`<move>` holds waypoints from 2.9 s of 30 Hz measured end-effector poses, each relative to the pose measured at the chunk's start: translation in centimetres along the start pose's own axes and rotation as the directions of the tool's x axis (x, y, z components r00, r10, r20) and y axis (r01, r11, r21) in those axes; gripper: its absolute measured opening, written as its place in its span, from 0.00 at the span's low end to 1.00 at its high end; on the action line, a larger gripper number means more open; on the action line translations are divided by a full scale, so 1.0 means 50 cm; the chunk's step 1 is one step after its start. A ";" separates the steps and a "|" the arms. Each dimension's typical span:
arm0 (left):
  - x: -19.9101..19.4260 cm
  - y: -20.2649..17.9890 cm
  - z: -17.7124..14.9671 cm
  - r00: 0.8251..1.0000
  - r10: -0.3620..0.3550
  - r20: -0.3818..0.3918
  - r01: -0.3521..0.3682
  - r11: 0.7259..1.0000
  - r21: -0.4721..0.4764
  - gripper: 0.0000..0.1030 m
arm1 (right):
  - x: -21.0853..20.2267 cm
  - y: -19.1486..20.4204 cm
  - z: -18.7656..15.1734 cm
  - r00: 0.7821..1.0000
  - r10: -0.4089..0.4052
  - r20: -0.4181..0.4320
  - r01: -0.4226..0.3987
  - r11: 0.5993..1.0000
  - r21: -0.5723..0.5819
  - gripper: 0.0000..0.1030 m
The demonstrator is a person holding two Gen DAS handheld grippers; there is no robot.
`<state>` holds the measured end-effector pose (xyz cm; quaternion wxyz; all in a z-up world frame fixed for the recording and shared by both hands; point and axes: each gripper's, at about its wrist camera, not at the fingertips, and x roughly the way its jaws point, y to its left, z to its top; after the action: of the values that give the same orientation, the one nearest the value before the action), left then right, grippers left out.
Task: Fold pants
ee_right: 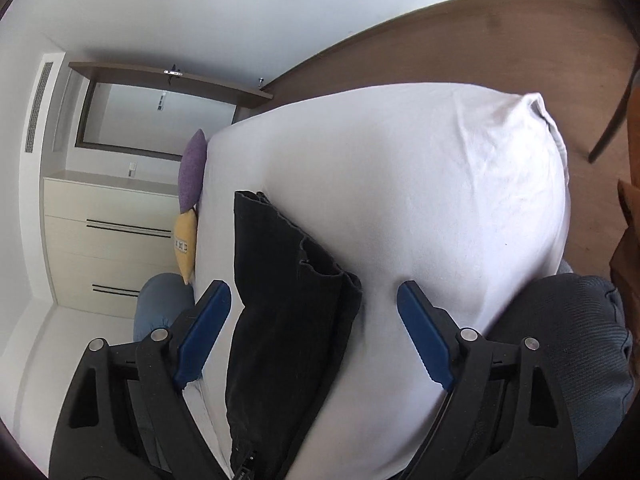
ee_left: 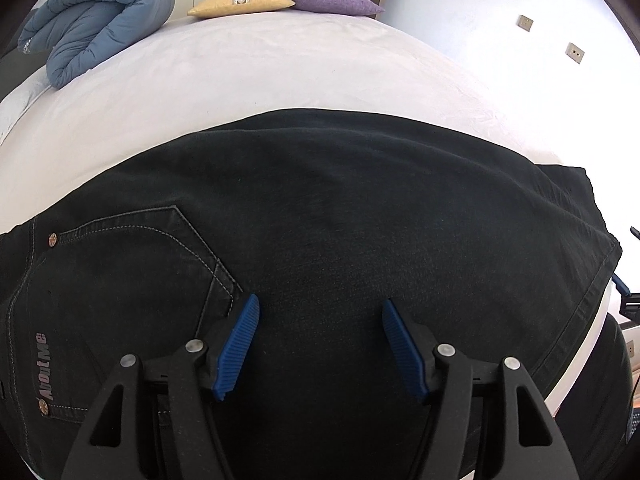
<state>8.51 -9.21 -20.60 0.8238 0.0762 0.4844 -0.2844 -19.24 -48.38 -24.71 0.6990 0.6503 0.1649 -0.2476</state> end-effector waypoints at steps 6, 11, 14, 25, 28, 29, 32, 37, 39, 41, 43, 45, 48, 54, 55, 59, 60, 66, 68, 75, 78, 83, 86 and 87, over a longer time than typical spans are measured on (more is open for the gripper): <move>-0.001 0.005 0.002 1.000 0.007 -0.004 -0.007 1.000 -0.011 0.65 | 0.052 0.017 -0.075 0.996 0.076 -0.048 -0.075 0.997 0.032 0.65; 0.004 0.000 0.008 1.000 0.002 -0.010 -0.002 1.000 -0.011 0.65 | 0.092 0.039 -0.085 0.988 0.152 -0.037 -0.147 0.984 0.102 0.55; 0.002 0.006 0.008 1.000 -0.002 -0.010 0.002 1.000 -0.014 0.65 | 0.124 0.027 -0.083 0.982 0.188 -0.025 -0.183 0.973 0.140 0.27; -0.004 0.035 0.006 0.999 -0.042 -0.001 0.042 0.998 -0.038 0.65 | 0.102 0.014 -0.098 0.992 0.123 0.013 -0.124 0.987 0.098 0.06; -0.005 0.044 0.004 0.998 -0.058 0.003 0.058 0.997 -0.052 0.64 | 0.099 0.031 -0.102 0.997 0.075 0.022 -0.076 0.996 0.054 0.05; -0.006 0.047 0.004 0.998 -0.062 0.005 0.062 0.997 -0.055 0.64 | 0.098 0.037 -0.105 0.998 0.058 0.026 -0.059 0.998 0.036 0.05; -0.009 0.057 0.004 0.997 -0.080 0.011 0.081 0.994 -0.077 0.64 | 0.102 0.064 -0.112 0.999 0.005 0.042 -0.004 1.000 -0.013 0.05; -0.016 0.087 0.003 0.990 -0.139 0.031 0.142 0.979 -0.146 0.64 | 0.089 0.186 -0.144 0.993 -0.079 0.091 0.099 0.966 -0.239 0.05; -0.020 0.095 0.002 0.987 -0.156 0.033 0.159 0.975 -0.157 0.64 | 0.098 0.259 -0.184 0.992 -0.090 0.092 0.118 0.917 -0.381 0.04; -0.023 0.102 0.002 0.985 -0.170 0.034 0.173 0.970 -0.168 0.65 | 0.130 0.350 -0.269 0.992 -0.108 0.064 0.124 0.801 -0.586 0.04; -0.028 0.111 0.005 0.981 -0.188 0.037 0.192 0.962 -0.195 0.65 | 0.177 0.425 -0.397 0.988 -0.150 0.025 0.110 0.594 -0.797 0.04; -0.039 0.125 0.007 0.976 -0.211 0.043 0.215 0.946 -0.244 0.66 | 0.242 0.450 -0.529 0.969 -0.247 -0.012 0.081 0.362 -0.929 0.04; -0.054 0.142 0.013 0.959 -0.276 0.066 0.281 0.899 -0.336 0.82 | 0.322 0.426 -0.658 0.932 -0.361 -0.042 0.022 0.172 -0.985 0.04; -0.049 0.130 0.034 0.899 -0.425 0.103 0.423 0.785 -0.453 0.99 | 0.309 0.380 -0.714 0.932 -0.362 0.018 0.040 0.054 -0.998 0.04; -0.045 0.123 0.039 0.893 -0.440 0.099 0.433 0.776 -0.458 0.99 | 0.299 0.381 -0.720 0.937 -0.346 0.038 0.051 0.028 -0.998 0.04; -0.019 0.076 0.081 0.857 -0.512 0.058 0.478 0.747 -0.461 1.00 | 0.286 0.387 -0.740 0.952 -0.296 0.073 0.071 -0.018 -0.997 0.04; -0.011 0.064 0.094 0.854 -0.519 0.042 0.479 0.751 -0.454 1.00 | 0.280 0.388 -0.746 0.955 -0.287 0.079 0.073 -0.031 -0.997 0.04; 0.016 0.031 0.132 0.859 -0.510 -0.041 0.448 0.789 -0.421 0.97 | 0.248 0.404 -0.786 0.965 -0.243 0.099 0.076 -0.100 -0.992 0.04; 0.013 0.026 0.141 0.846 -0.532 -0.048 0.470 0.784 -0.407 0.69 | 0.240 0.409 -0.801 0.967 -0.234 0.101 0.074 -0.121 -0.990 0.04; 0.001 0.041 0.151 0.859 -0.504 -0.097 0.448 0.828 -0.337 0.11 | 0.208 0.414 -0.851 0.971 -0.213 0.106 0.065 -0.191 -0.979 0.04; -0.015 0.051 0.155 0.872 -0.477 -0.112 0.433 0.857 -0.278 0.10 | 0.206 0.426 -0.861 0.973 -0.207 0.099 0.053 -0.219 -0.974 0.04; -0.021 0.069 0.165 0.892 -0.437 -0.119 0.405 0.887 -0.221 0.09 | 0.180 0.422 -0.907 0.978 -0.197 0.074 0.016 -0.282 -0.959 0.04; -0.028 0.101 0.159 0.908 -0.399 -0.130 0.372 0.908 -0.190 0.09 | 0.177 0.425 -0.939 0.979 -0.199 0.053 -0.013 -0.320 -0.947 0.04; -0.026 0.109 0.161 0.913 -0.386 -0.135 0.359 0.915 -0.183 0.09 | 0.178 0.424 -0.953 0.978 -0.203 0.050 -0.023 -0.341 -0.940 0.04</move>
<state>17.05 -7.43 -16.17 0.7139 -0.0581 0.5783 -0.3907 4.31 -1.68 -16.83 0.8974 -0.1953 0.3954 -0.0167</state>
